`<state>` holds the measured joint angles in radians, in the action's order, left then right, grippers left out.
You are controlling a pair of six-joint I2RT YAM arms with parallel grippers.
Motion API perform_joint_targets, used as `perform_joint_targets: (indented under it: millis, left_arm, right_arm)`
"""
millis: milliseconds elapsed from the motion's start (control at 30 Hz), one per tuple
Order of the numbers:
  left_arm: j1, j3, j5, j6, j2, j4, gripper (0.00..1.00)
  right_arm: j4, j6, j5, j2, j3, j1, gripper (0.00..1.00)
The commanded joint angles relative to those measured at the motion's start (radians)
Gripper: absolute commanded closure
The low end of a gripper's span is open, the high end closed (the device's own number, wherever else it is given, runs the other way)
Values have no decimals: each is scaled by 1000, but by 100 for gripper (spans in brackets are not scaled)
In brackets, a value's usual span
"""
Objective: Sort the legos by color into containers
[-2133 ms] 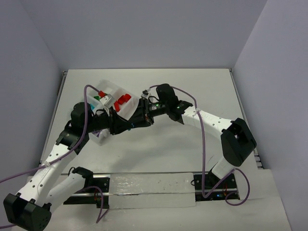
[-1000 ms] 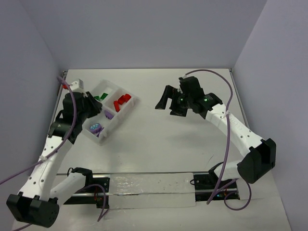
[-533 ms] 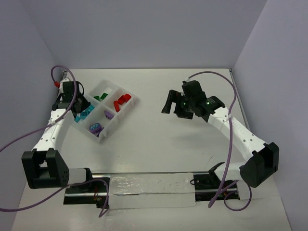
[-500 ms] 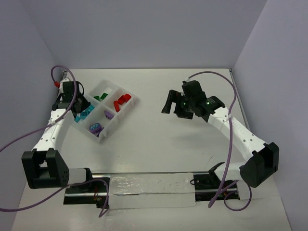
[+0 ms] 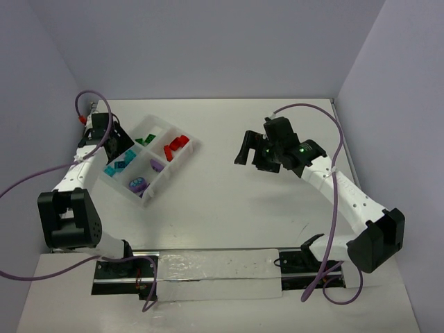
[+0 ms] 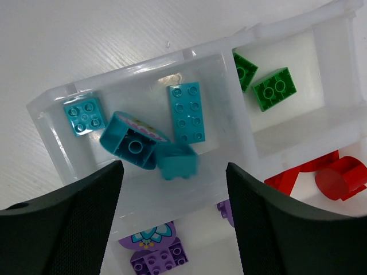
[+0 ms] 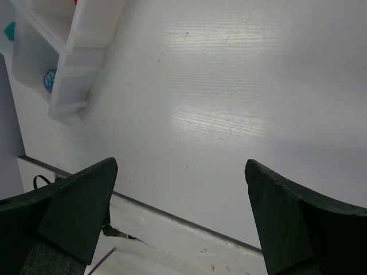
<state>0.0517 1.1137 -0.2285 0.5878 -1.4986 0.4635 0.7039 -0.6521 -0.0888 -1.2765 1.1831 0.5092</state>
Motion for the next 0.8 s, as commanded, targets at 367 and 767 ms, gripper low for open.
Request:
perform_joint_targets:
  millis: [367,767]
  left_arm:
    - [-19,179,241,-166,298,106,9]
    - [-37,169,586,-194,518,89,8]
  right_arm:
    - [33,-15,238,92,19,-10,0]
    - [26,-32,299,98,1,-13,0]
